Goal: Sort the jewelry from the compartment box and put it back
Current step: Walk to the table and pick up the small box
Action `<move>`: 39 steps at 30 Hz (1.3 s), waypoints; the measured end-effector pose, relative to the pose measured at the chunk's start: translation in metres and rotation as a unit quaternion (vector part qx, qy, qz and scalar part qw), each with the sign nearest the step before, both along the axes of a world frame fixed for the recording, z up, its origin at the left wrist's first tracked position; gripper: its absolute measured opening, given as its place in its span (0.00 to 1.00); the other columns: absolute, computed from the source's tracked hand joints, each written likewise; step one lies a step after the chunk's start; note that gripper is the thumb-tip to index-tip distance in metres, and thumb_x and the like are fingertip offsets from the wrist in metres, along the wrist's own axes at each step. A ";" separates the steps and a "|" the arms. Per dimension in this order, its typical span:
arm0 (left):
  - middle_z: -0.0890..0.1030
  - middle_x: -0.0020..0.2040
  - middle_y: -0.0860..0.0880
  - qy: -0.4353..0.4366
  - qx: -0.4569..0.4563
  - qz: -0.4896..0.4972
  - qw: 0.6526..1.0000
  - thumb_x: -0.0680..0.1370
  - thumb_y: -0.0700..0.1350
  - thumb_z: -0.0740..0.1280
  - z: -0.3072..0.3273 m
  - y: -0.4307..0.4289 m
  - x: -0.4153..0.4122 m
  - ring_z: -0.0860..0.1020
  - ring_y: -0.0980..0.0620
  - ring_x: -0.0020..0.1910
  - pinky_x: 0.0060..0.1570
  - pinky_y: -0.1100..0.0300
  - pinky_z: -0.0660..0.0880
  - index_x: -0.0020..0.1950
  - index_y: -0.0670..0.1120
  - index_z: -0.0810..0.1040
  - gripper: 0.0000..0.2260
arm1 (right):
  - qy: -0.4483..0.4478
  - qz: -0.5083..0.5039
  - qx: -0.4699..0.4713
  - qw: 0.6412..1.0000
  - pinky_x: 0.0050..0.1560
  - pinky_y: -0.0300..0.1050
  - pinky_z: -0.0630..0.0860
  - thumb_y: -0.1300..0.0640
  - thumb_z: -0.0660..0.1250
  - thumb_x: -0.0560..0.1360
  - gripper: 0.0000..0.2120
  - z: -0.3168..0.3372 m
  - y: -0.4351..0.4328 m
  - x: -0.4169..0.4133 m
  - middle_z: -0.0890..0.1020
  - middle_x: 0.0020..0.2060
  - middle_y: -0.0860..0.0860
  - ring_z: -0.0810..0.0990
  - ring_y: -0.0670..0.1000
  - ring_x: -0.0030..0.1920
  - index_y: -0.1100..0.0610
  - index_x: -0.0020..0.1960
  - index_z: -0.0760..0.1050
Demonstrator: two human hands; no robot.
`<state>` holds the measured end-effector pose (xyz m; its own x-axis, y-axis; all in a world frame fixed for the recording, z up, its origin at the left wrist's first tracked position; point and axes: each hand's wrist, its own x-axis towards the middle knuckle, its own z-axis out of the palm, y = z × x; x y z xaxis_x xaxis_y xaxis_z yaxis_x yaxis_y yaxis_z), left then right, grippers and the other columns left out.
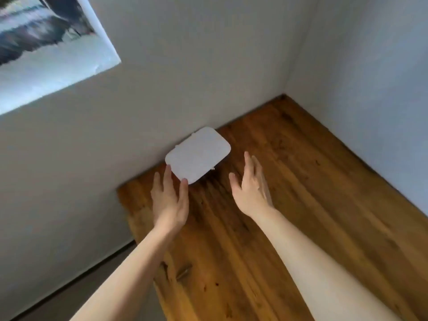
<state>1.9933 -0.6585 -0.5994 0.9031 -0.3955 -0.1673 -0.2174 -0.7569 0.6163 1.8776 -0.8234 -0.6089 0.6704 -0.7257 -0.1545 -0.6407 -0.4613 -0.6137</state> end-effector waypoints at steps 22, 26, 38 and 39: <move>0.68 0.75 0.55 0.163 -0.110 -0.014 0.980 0.81 0.62 0.58 -0.048 -0.014 -0.069 0.68 0.45 0.73 0.71 0.42 0.68 0.80 0.61 0.48 0.30 | -0.100 -0.068 0.066 0.990 0.67 0.47 0.68 0.40 0.58 0.80 0.27 -0.053 0.011 -0.080 0.65 0.75 0.46 0.66 0.43 0.68 0.39 0.77 0.54; 0.65 0.72 0.62 0.159 -0.099 -0.060 0.980 0.82 0.59 0.59 -0.043 0.001 -0.117 0.68 0.49 0.72 0.67 0.54 0.66 0.80 0.60 0.48 0.30 | -0.057 -0.101 0.041 0.992 0.60 0.44 0.75 0.34 0.53 0.77 0.30 -0.049 0.033 -0.138 0.65 0.72 0.48 0.67 0.43 0.62 0.38 0.78 0.53; 0.55 0.81 0.49 -0.015 0.050 -0.279 0.959 0.58 0.67 0.79 -0.038 0.006 -0.105 0.59 0.47 0.78 0.72 0.44 0.67 0.76 0.48 0.57 0.55 | -0.030 -0.072 0.027 0.997 0.65 0.49 0.72 0.39 0.49 0.82 0.26 -0.052 0.049 -0.194 0.67 0.76 0.49 0.70 0.52 0.71 0.40 0.80 0.52; 0.57 0.80 0.49 -0.014 0.041 -0.276 0.960 0.58 0.66 0.80 -0.037 0.006 -0.106 0.61 0.47 0.77 0.70 0.45 0.69 0.73 0.49 0.59 0.52 | -0.031 -0.071 0.030 0.997 0.66 0.48 0.71 0.38 0.47 0.82 0.27 -0.052 0.049 -0.194 0.67 0.76 0.49 0.69 0.52 0.72 0.40 0.80 0.51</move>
<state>1.8875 -0.6526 -0.6364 0.5641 -0.8018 -0.1973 -0.6146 -0.5673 0.5481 1.6833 -0.7741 -0.6611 0.5721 -0.8043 -0.1608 -0.6560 -0.3311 -0.6783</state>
